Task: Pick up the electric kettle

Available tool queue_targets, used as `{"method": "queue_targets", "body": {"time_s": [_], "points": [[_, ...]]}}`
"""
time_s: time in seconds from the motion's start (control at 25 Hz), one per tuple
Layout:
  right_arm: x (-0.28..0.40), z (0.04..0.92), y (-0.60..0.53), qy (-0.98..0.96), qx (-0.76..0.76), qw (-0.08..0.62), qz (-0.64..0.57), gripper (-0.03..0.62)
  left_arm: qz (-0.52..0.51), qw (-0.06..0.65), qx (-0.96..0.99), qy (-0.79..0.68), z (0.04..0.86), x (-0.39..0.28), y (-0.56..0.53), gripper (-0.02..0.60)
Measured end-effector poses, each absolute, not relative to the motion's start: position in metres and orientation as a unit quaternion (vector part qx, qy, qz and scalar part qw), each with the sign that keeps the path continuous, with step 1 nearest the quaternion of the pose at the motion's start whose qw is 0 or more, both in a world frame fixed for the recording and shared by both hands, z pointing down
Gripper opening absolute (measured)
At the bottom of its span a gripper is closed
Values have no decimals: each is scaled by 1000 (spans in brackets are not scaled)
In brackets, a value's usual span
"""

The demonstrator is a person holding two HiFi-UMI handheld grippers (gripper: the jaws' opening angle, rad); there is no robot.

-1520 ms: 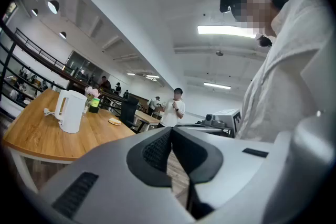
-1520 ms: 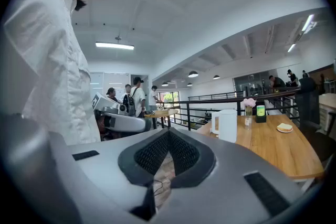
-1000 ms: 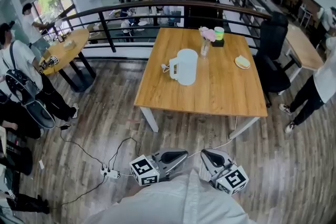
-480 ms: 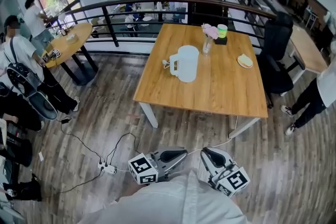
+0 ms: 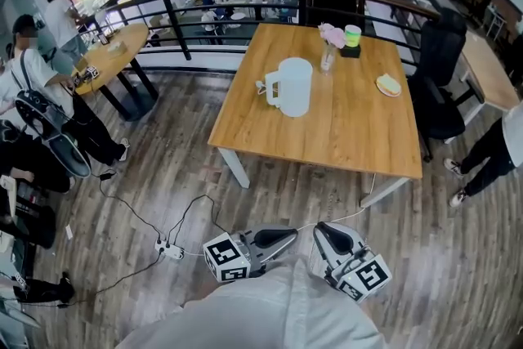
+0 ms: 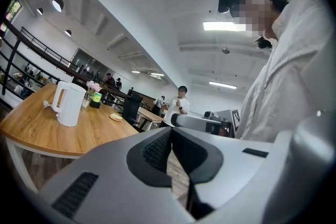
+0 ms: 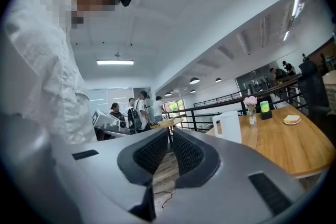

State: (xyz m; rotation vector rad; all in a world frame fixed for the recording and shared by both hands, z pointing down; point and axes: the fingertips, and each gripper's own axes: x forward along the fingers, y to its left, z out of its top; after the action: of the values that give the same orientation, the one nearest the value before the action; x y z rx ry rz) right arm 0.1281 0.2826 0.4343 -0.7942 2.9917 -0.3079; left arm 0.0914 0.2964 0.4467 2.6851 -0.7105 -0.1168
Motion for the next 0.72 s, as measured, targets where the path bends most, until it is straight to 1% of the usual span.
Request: {"method": "queue_targets", "body": {"time_s": [0.32, 0.72], "points": [[125, 440, 237, 959, -263, 10, -101, 18, -47, 179, 953, -242, 452, 91, 251, 6], [83, 444, 158, 958, -267, 2, -106, 18, -65, 185, 950, -241, 455, 47, 171, 6]]}}
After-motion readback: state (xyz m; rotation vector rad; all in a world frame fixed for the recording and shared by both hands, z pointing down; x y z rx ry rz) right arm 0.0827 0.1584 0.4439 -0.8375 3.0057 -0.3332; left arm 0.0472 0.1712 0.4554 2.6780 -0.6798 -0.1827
